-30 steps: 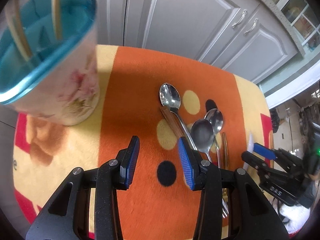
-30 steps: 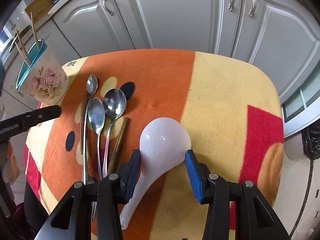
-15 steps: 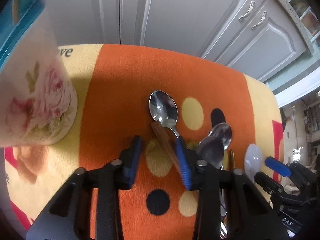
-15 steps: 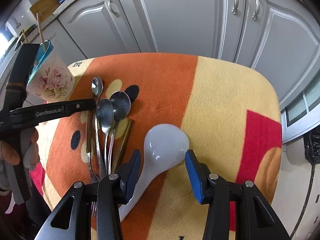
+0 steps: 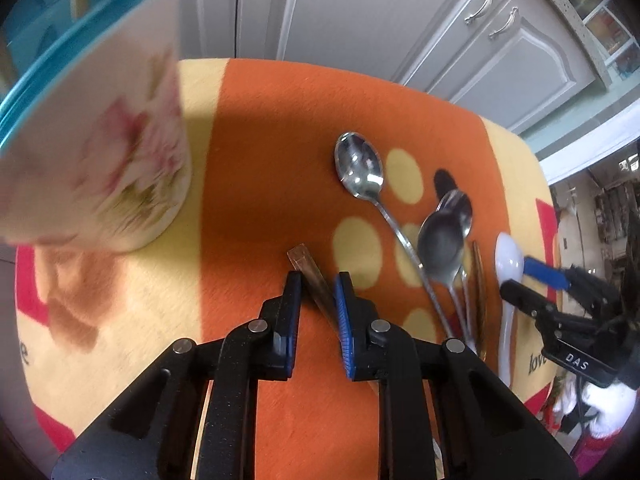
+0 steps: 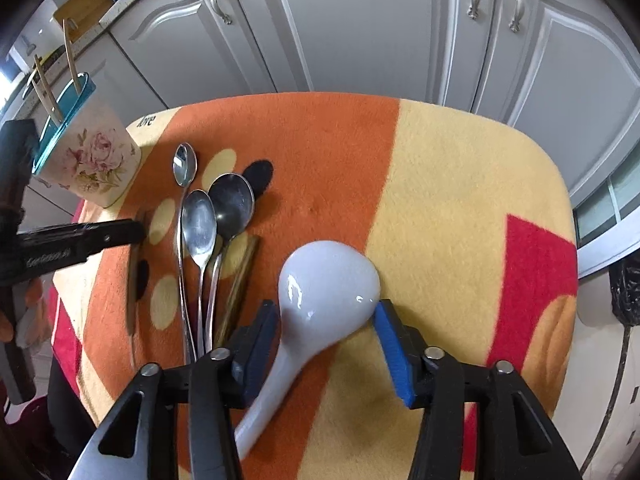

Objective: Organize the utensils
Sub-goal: 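Move the left gripper to the brown stick while the right gripper approaches the white ceramic spoon, then close the left gripper on the brown stick while the right gripper grasps the ceramic spoon handle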

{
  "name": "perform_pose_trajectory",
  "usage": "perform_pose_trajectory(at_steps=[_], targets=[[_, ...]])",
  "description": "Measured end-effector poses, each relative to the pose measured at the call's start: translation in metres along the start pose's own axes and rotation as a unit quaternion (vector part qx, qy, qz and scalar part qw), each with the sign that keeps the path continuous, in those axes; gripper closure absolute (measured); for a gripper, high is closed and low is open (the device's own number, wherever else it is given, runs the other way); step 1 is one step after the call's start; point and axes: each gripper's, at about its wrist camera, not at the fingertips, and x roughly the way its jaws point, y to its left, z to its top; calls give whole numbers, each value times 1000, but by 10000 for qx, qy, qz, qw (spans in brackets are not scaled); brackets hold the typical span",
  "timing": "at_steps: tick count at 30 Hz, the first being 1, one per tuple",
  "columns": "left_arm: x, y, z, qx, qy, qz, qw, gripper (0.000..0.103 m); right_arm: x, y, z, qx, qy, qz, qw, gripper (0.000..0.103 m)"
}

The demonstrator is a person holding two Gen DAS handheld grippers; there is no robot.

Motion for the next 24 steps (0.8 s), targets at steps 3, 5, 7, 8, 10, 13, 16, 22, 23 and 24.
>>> perform_pose_trajectory(at_steps=[3,5,7,8,10,13,16,22,23,24], targets=[[-1,6,-3,-49,2,-4,10000,87,4,15,2,-314,125,-193,9992,46],[-1,6,-4,-81,-29,-4,10000,87,4,20,-2,-413,147,-284,9986,46],[-1,3,-5,-38,-61,54,10000,87,5,25,-6,-546,92,-428,9975,46],[-1,1,-5,6,-77,94,9999,87,5,26,-7,-611,63,-462,9970,46],[-1,-1,-7,41,-78,112,9999,87,3,23,-7,-557,-22,-418,9976,55],[-1,0,-6,19,-66,82,9999,87,-4,-1,-3,-67,-115,-91,9999,77],[1,-2,-6,-21,-69,42,10000,87,-10,-31,-8,458,-145,218,9986,81],[2,-3,-6,-22,-74,81,9999,87,-21,-62,-20,1044,-272,482,9930,81],[2,-3,-6,-24,-73,75,9999,87,-23,-59,-20,937,-312,256,9948,81],[2,-2,-5,-29,-73,63,9999,87,-24,-54,-21,762,-330,40,9965,81]])
